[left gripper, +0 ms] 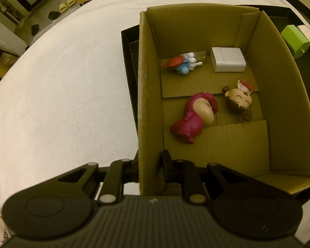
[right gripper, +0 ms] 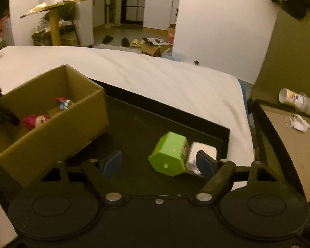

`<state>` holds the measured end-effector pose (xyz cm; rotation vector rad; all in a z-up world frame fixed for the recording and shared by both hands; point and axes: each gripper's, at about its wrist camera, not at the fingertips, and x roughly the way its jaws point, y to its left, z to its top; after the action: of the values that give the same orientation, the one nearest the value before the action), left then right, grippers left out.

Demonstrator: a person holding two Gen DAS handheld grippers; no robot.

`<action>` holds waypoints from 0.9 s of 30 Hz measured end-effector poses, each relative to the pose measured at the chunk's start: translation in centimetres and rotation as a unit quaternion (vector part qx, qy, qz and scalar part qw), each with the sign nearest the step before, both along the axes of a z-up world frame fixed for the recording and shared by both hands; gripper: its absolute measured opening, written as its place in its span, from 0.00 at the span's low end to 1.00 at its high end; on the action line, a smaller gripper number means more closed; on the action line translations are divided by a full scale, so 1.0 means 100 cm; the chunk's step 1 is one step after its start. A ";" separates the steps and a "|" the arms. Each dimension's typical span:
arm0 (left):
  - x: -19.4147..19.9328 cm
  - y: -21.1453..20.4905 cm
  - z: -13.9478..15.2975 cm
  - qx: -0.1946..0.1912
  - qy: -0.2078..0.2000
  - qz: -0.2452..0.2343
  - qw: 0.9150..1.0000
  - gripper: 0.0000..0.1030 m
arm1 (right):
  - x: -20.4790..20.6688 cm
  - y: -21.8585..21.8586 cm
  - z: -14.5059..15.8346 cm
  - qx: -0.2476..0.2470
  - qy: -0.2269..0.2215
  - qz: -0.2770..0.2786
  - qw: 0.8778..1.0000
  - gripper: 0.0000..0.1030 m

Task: Organize rigid objects
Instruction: 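Move the right tool to the green hexagonal cup and close on it, then lift the green cup with the right gripper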

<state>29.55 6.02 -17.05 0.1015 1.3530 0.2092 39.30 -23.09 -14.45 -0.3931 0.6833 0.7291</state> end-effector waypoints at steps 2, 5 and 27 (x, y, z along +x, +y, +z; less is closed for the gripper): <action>0.000 0.000 0.000 0.000 0.000 0.000 1.000 0.17 | 0.003 -0.001 -0.002 0.002 0.007 -0.011 1.000 0.73; 0.000 0.000 0.000 -0.002 0.000 0.001 1.000 0.17 | 0.009 -0.003 -0.006 0.014 0.020 -0.032 0.999 0.72; 0.000 0.002 0.001 -0.004 0.000 0.000 1.000 0.17 | 0.064 0.019 -0.036 0.056 0.110 -0.143 0.982 0.40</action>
<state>29.56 6.24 -16.97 0.0949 1.3544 0.2043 45.68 -21.19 -18.02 -0.1070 0.8826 0.5384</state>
